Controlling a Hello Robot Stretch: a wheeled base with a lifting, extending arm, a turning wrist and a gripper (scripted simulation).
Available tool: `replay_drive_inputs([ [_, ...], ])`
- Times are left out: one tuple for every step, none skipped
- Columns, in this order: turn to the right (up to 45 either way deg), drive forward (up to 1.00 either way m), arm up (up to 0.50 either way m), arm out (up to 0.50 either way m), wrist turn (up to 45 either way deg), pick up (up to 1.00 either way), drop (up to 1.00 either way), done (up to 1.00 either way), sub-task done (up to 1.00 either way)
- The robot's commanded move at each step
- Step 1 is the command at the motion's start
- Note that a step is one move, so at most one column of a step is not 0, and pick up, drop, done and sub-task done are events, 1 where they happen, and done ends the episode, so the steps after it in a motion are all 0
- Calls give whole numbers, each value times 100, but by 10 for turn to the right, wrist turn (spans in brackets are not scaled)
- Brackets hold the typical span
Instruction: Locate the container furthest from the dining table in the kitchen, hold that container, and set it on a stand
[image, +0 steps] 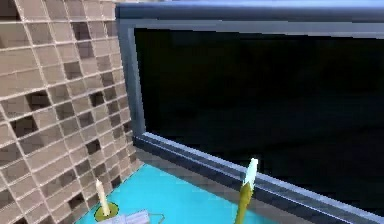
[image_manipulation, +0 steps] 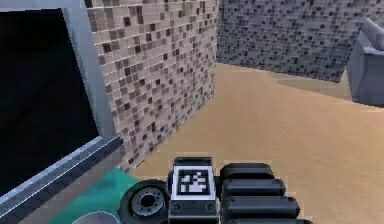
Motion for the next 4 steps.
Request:
replay_drive_inputs([
  [450, 0, 0, 0, 0, 0, 0, 0, 0],
  [450, 0, 0, 0, 0, 0, 0, 0, 0],
  [60, 0, 0, 0, 0, 0, 0, 0, 0],
  [-450, 0, 0, 0, 0, 0, 0, 0, 0],
])
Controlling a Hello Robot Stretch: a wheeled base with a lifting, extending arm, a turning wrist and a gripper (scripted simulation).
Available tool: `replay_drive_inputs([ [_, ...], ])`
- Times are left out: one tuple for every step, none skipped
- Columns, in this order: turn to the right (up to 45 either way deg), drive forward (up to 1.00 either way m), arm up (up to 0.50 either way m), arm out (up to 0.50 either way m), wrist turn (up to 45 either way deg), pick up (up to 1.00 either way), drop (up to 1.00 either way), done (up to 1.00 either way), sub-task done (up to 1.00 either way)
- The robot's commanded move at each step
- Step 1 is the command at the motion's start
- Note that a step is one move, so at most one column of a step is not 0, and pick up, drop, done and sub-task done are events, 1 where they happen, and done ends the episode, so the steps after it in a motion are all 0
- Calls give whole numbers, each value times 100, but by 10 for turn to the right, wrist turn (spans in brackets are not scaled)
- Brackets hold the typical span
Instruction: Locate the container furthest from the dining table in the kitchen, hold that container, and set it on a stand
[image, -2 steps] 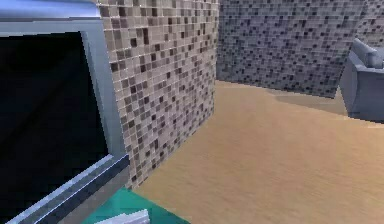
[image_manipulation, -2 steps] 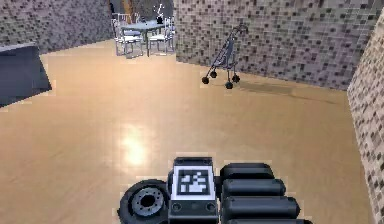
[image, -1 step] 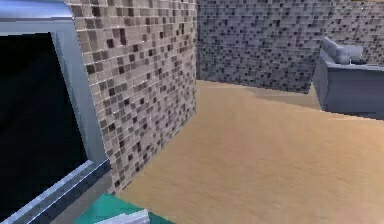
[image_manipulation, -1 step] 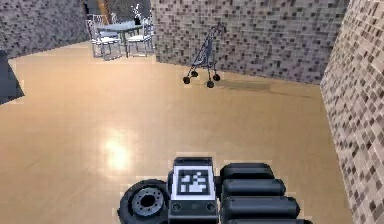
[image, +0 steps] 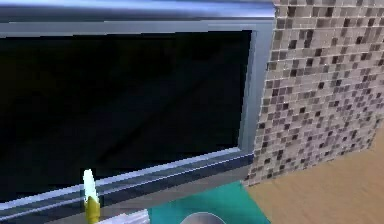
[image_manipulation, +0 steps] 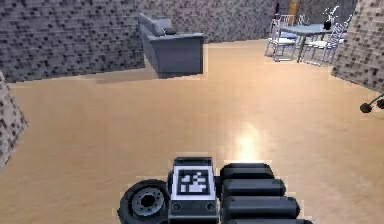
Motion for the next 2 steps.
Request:
replay_drive_inputs([
  [-450, 0, 0, 0, 0, 0, 0, 0, 0],
  [-300, 0, 0, 0, 0, 0, 0, 0, 0],
])
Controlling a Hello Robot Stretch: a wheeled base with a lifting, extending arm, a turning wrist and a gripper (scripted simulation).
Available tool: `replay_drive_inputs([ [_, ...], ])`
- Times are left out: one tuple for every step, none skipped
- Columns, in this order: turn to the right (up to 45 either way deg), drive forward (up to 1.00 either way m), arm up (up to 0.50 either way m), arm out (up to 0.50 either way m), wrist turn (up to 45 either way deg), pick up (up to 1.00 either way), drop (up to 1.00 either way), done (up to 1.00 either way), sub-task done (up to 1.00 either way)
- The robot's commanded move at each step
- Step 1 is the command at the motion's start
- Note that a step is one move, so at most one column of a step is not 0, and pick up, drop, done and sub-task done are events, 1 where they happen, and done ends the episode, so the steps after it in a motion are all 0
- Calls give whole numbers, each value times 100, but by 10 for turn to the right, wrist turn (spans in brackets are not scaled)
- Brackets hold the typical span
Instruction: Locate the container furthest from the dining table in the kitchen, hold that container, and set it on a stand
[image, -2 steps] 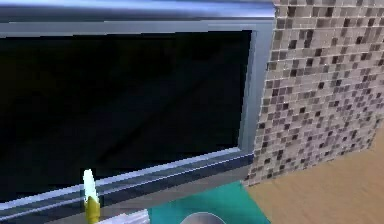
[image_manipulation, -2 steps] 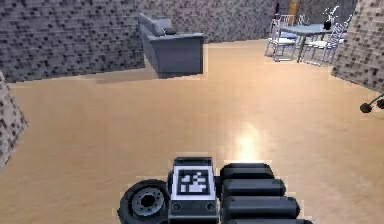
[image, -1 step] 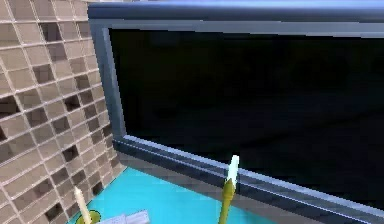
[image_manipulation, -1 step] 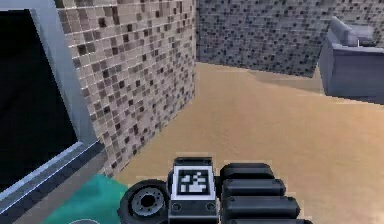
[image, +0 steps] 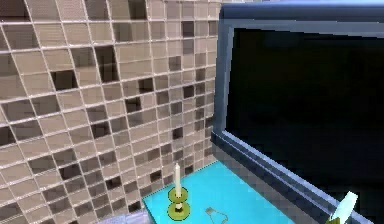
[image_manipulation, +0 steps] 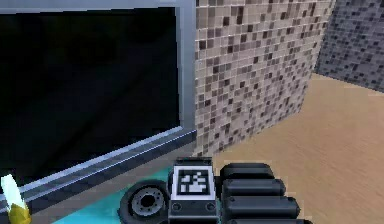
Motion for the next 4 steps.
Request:
replay_drive_inputs([
  [0, 0, 0, 28, 0, 0, 0, 0, 0],
  [0, 0, 0, 0, 390, 0, 0, 0, 0],
  [0, 0, -8, 0, 0, 0, 0, 0, 0],
  [0, 0, -32, 0, 0, 0, 0, 0, 0],
])
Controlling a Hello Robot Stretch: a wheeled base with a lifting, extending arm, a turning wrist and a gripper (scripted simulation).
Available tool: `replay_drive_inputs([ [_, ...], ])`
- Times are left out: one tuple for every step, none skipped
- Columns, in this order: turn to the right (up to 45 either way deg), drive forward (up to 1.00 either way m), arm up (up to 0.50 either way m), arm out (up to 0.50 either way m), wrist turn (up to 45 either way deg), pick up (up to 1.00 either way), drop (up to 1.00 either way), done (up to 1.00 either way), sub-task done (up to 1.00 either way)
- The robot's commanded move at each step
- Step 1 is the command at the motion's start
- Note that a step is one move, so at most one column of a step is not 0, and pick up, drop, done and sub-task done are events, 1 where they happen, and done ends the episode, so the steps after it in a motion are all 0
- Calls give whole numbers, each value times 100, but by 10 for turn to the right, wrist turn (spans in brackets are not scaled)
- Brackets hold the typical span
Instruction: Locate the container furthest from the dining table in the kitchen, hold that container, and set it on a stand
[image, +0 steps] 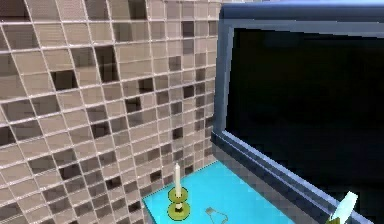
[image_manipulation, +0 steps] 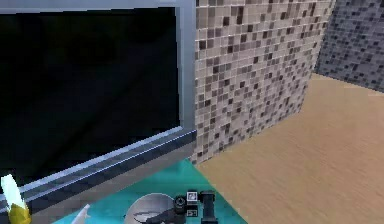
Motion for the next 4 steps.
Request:
replay_drive_inputs([
  [0, 0, 0, 0, 0, 0, 100, 0, 0],
  [0, 0, 10, 0, 0, 0, 0, 0, 0],
  [0, 0, 0, -8, 0, 0, 0, 0, 0],
  [0, 0, 0, 0, 0, 0, 0, 100, 0],
])
